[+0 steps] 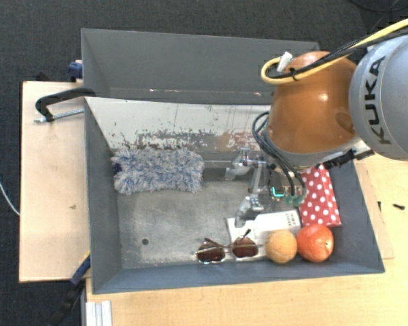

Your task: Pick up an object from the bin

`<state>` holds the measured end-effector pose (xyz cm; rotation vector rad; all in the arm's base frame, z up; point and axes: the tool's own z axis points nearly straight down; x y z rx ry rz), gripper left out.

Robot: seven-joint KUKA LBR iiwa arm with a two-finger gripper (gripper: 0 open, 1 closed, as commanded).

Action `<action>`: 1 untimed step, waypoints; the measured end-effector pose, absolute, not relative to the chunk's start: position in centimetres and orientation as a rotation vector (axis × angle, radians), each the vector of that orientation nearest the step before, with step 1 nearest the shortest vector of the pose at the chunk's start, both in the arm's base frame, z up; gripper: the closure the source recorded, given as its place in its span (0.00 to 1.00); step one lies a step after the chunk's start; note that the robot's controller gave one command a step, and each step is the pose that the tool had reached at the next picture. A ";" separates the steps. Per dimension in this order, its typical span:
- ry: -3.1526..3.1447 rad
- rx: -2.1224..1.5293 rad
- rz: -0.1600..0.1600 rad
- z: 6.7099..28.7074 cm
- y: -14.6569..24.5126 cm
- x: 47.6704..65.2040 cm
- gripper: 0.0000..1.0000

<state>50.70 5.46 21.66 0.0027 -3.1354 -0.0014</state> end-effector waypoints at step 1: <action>-3.142 0.001 -0.002 22.0 5.4 50.8 0.00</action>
Offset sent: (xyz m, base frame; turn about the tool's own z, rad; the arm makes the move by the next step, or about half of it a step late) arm -0.0083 0.0013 -0.0981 -0.1953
